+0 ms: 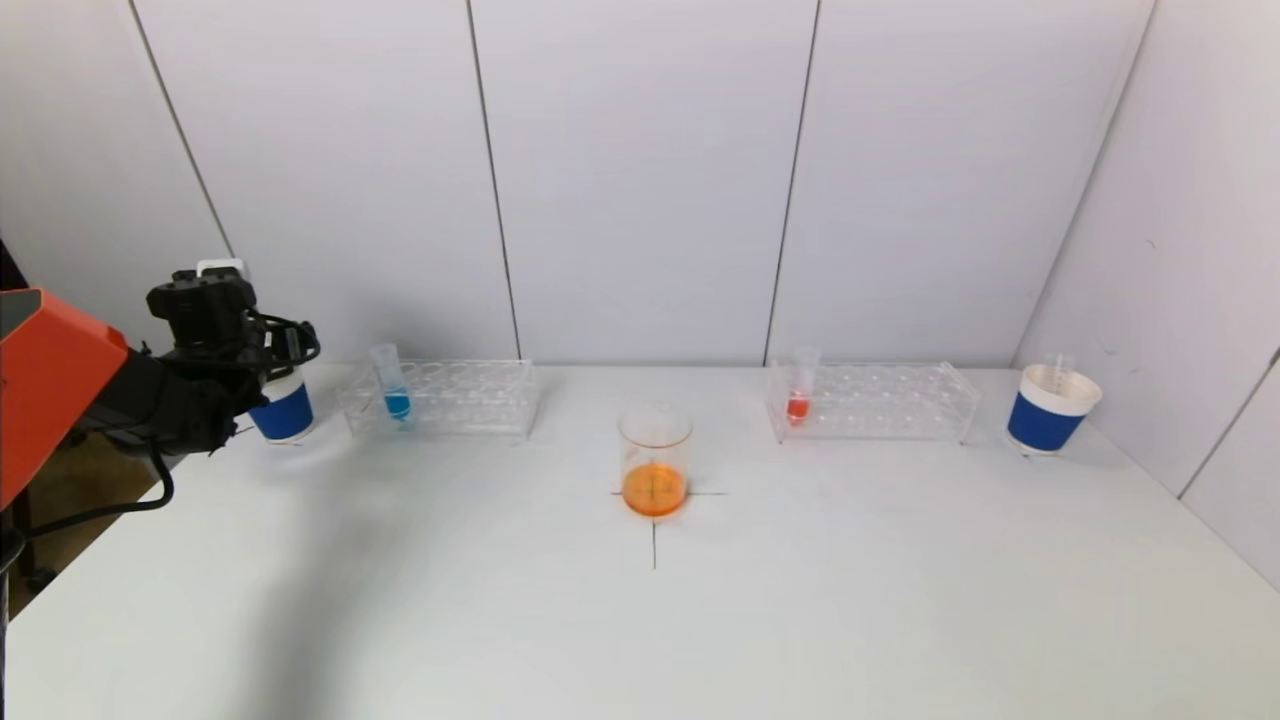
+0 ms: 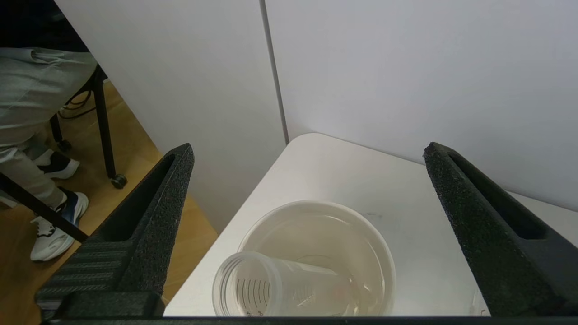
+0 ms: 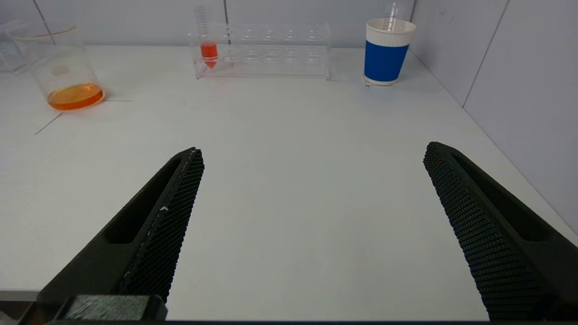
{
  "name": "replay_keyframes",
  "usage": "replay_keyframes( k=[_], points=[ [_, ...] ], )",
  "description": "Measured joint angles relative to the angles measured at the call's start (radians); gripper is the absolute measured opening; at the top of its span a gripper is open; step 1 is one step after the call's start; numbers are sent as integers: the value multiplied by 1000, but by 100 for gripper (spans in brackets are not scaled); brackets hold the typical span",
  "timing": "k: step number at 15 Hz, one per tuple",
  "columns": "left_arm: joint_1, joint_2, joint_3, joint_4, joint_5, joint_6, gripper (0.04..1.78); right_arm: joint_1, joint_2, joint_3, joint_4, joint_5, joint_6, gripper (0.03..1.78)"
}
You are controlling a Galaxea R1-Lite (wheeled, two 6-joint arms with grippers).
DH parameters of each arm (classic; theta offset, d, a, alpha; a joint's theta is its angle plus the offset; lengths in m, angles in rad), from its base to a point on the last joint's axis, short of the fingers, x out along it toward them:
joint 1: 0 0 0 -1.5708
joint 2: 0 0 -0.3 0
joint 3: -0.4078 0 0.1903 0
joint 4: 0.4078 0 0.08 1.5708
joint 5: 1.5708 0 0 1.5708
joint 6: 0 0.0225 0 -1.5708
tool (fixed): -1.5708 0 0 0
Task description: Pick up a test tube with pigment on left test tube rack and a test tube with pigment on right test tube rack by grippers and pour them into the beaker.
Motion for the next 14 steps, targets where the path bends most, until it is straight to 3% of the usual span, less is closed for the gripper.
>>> replay_keyframes(
  k=[7,14],
  points=[
    [-36,-113,44,31,-11,1,178,0,0,0,0,0,0,177],
    [-155,-400,259,67,-22,7,178,0,0,0,0,0,0,177]
  ],
)
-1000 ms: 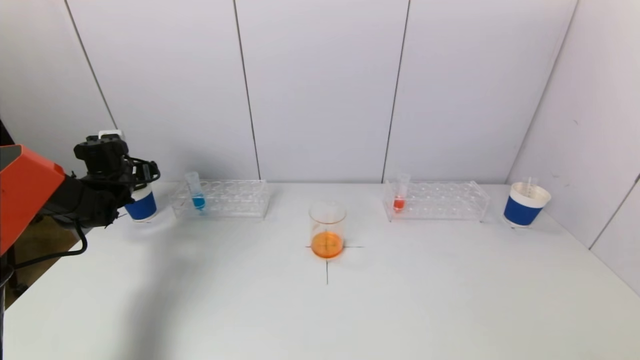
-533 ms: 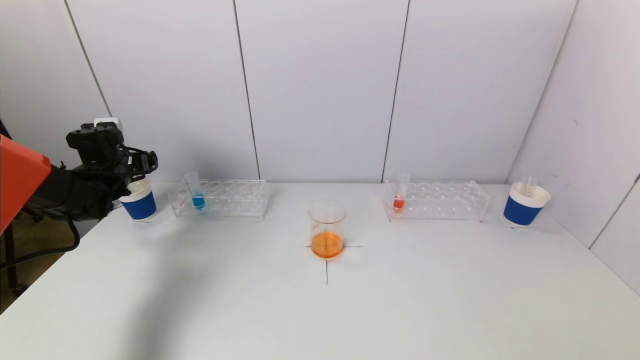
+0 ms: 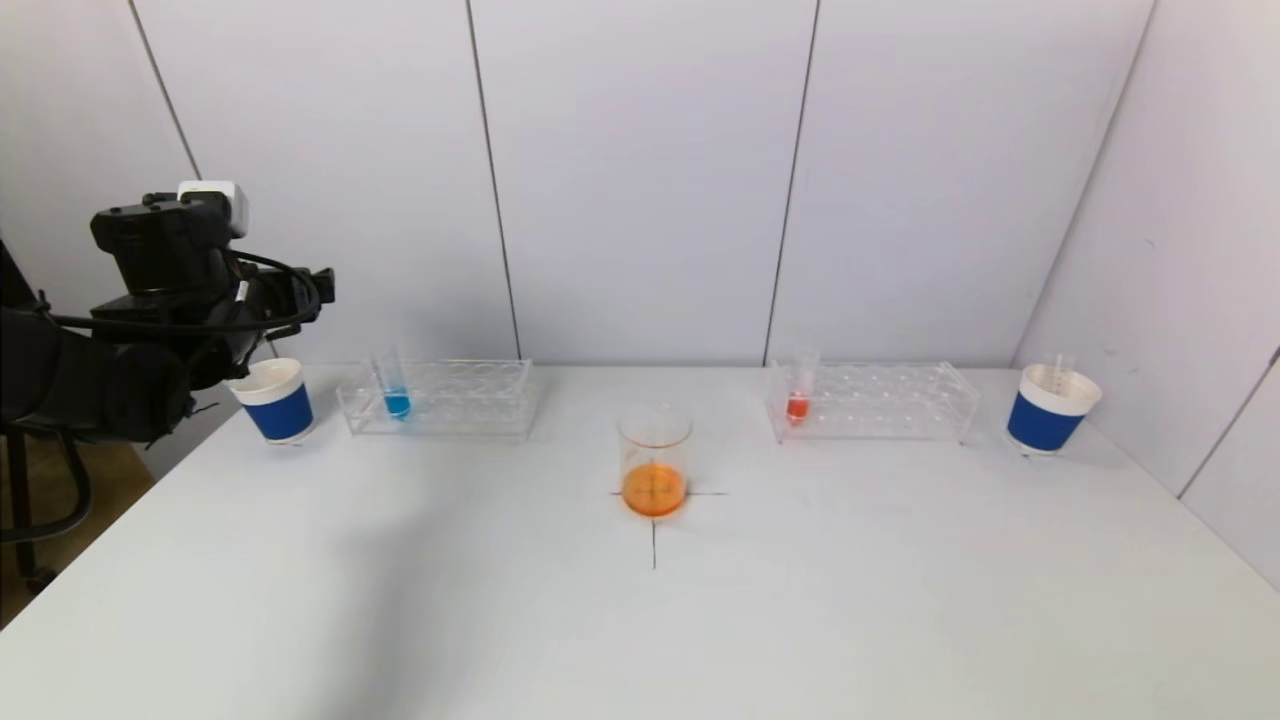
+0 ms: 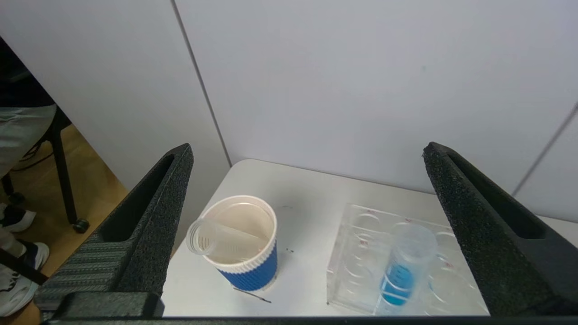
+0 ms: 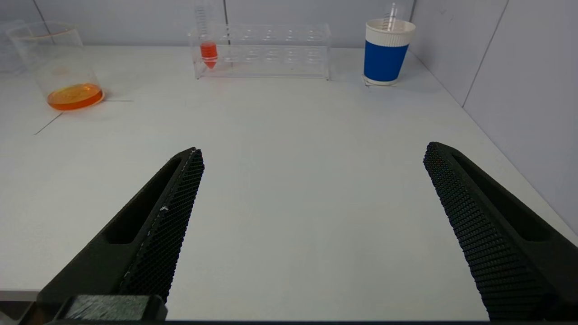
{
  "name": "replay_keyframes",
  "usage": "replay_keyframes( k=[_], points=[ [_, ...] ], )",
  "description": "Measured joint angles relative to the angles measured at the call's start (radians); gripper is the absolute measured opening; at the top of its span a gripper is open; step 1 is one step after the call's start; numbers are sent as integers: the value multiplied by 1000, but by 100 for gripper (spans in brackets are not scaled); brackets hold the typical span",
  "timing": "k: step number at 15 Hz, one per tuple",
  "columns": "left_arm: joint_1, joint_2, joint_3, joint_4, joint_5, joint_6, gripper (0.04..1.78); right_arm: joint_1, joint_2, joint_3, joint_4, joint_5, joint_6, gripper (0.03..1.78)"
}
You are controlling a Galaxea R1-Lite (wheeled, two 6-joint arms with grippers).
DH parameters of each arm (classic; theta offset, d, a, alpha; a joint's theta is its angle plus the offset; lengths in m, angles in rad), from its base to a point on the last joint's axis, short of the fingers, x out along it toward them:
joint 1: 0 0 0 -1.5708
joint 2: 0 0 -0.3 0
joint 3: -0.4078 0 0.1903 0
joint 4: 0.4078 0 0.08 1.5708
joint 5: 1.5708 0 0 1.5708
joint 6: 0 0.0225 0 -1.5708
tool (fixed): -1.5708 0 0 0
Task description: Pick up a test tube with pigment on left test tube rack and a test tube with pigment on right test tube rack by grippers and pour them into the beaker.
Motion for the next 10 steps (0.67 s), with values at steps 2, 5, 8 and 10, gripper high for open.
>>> replay_keyframes(
  k=[2,5,8,10],
  points=[
    [-27,-95,72,7,1,4,178,0,0,0,0,0,0,177],
    [-54,-253,179,48,8,16,178,0,0,0,0,0,0,177],
    [-65,-426,284,98,19,41,178,0,0,0,0,0,0,177],
    [-68,-544,361,119,44,73,178,0,0,0,0,0,0,177]
  ],
)
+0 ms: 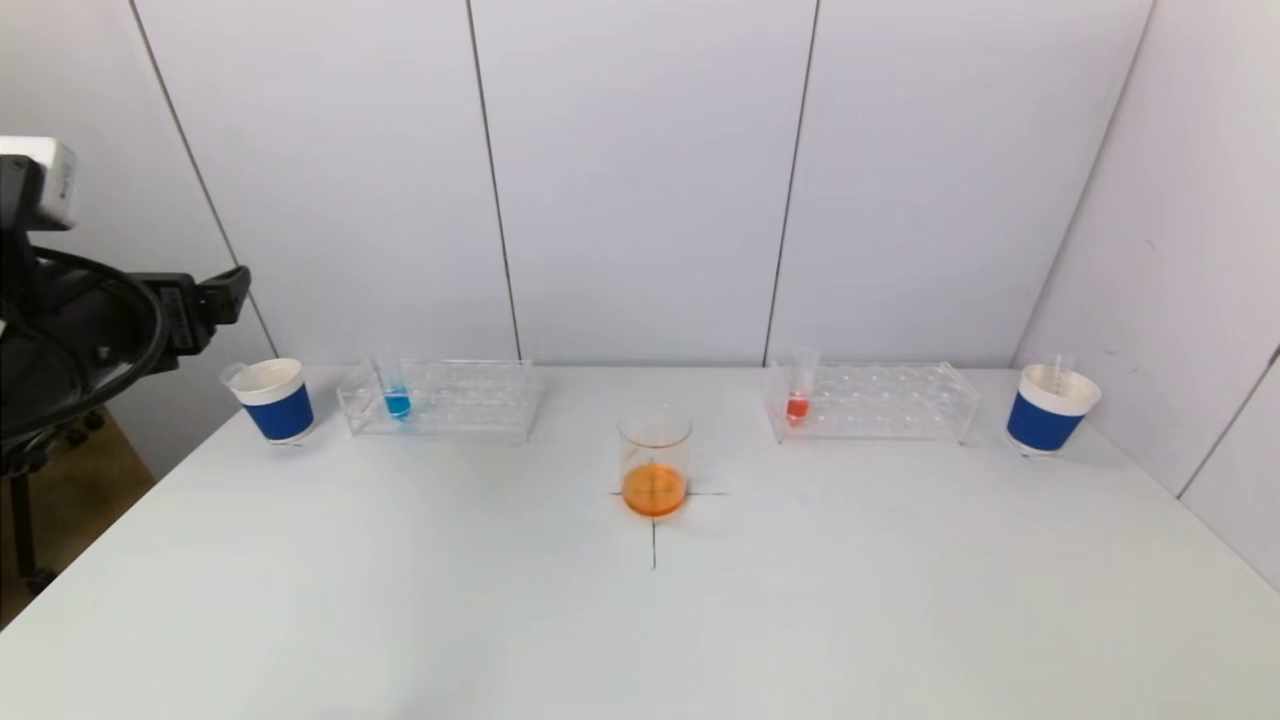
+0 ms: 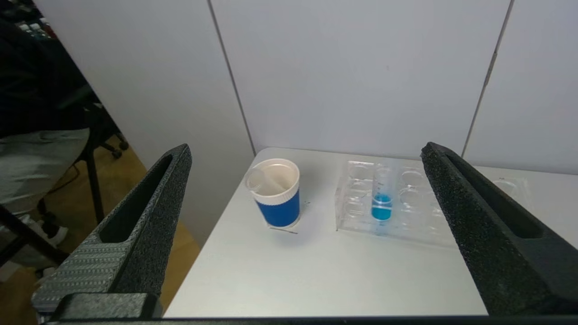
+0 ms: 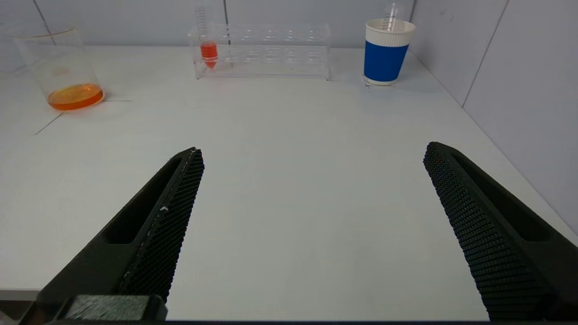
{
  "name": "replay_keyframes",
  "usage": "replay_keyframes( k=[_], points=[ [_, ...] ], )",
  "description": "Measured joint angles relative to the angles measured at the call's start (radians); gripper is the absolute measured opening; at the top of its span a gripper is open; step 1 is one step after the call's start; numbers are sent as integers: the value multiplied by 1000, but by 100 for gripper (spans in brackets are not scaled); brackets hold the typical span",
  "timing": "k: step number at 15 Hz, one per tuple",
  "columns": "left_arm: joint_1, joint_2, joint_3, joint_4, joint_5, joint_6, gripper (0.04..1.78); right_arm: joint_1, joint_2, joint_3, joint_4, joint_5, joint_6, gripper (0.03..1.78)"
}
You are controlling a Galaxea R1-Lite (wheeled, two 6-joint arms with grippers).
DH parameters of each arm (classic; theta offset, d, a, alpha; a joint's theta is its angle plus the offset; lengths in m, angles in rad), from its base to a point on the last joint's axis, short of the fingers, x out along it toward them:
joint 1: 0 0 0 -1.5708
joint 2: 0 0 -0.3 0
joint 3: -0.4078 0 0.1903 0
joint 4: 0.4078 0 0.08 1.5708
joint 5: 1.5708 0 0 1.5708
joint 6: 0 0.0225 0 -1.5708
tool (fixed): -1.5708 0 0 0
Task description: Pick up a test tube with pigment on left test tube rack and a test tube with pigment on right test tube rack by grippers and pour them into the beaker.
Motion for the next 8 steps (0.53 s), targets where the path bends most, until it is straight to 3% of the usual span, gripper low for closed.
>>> replay_keyframes(
  k=[8],
  points=[
    [-1,-414,246,45,183,142,178,0,0,0,0,0,0,177]
  ],
)
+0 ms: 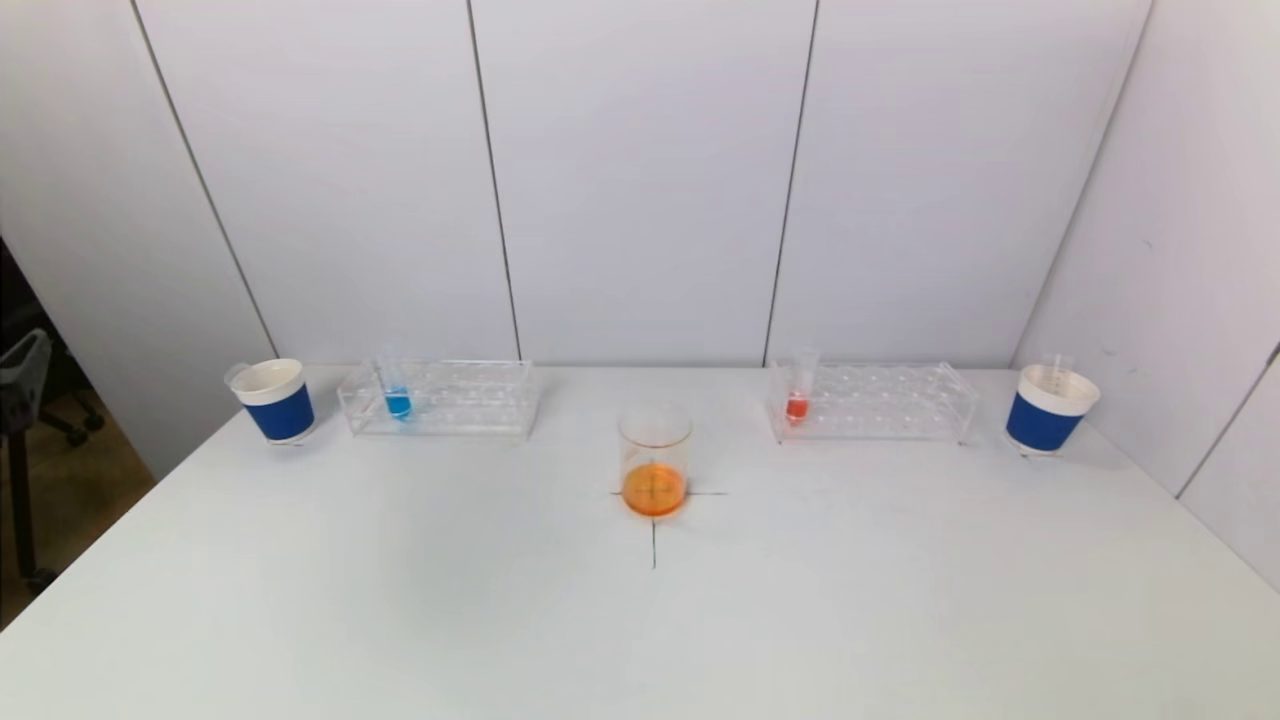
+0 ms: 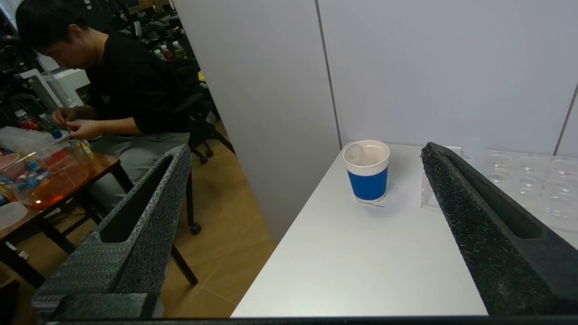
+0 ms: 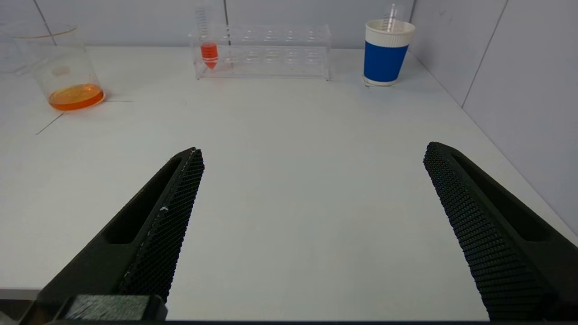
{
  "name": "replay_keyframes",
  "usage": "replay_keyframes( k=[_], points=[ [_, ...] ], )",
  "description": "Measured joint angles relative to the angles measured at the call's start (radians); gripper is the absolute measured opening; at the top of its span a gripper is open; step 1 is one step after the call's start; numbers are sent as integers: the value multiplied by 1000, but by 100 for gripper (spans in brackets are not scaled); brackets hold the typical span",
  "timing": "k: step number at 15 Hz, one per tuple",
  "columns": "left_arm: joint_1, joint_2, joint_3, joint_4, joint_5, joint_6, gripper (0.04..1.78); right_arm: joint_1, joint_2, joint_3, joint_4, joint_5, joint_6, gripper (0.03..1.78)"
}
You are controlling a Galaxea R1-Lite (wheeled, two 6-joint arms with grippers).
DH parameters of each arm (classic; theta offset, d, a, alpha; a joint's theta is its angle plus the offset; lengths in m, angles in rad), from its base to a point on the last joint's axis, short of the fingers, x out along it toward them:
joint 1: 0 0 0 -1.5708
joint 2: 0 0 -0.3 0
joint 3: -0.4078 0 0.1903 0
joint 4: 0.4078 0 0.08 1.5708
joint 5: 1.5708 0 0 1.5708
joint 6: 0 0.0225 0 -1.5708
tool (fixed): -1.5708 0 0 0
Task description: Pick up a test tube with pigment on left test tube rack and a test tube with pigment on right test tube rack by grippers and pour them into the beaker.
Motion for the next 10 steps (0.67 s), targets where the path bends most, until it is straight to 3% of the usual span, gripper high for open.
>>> replay_keyframes(
  k=[5,10],
  points=[
    [0,-277,121,157,-18,13,178,0,0,0,0,0,0,177],
    [-1,-583,203,453,-214,-51,177,0,0,0,0,0,0,177]
  ],
)
